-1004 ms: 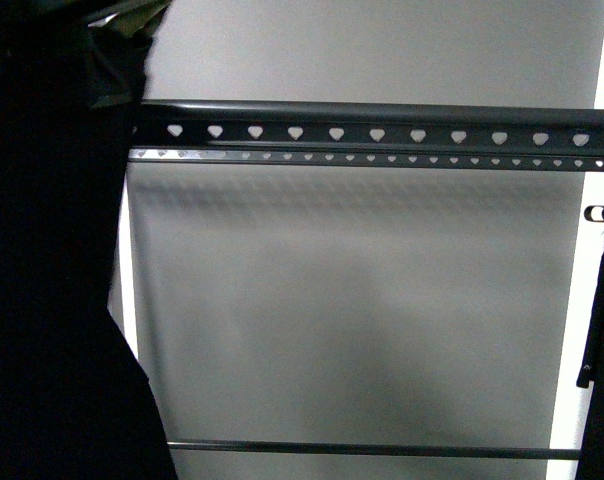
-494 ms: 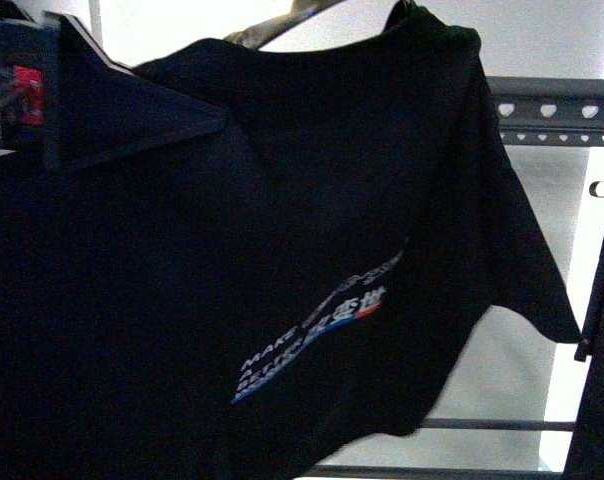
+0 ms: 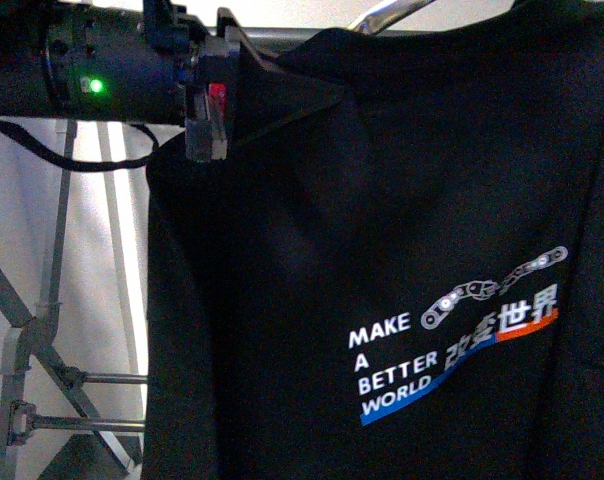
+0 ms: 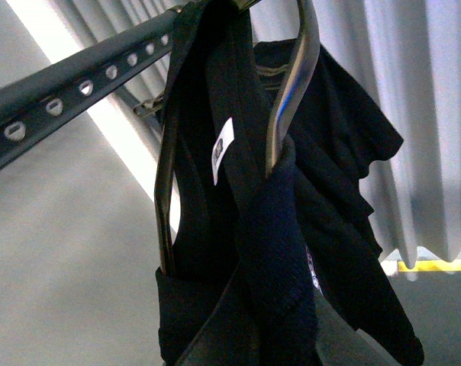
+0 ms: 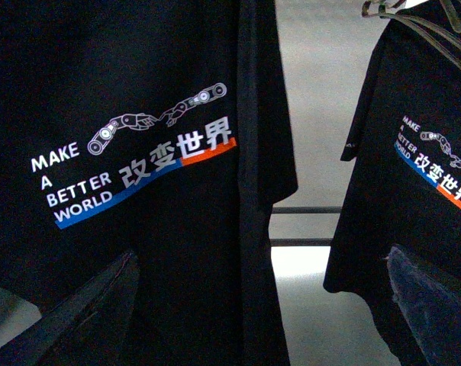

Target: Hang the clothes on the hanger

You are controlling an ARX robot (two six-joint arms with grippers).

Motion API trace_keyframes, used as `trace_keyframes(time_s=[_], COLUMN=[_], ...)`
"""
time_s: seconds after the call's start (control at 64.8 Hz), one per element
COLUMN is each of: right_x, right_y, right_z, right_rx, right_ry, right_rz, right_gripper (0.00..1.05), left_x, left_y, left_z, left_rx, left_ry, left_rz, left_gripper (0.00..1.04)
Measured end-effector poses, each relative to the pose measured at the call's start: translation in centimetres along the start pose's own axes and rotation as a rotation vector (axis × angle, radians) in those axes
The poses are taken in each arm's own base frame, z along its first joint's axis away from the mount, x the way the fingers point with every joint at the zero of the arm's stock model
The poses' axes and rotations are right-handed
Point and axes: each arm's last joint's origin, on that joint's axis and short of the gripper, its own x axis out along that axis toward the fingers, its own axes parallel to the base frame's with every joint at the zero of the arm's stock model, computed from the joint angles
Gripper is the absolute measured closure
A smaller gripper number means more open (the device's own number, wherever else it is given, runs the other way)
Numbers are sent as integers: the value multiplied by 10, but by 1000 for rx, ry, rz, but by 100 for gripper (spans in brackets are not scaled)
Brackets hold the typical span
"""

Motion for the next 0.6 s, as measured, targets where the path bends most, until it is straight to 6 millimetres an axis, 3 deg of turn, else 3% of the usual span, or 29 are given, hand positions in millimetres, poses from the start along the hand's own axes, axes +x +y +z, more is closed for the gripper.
trace_keyframes(time_s=[0.185,0.602], right_x=[0,0], right_y=[0,0], right_z=[0,0], right_rx=[0,0], right_ry=[0,0], right_rz=[0,2], right_gripper=[7,7], left_x=[5,1], left_y=[1,5], left_z=[5,4], left_rx=[-50,-19], left_ry=[28,50], left_rz=[-68,-22], left_gripper=[100,100])
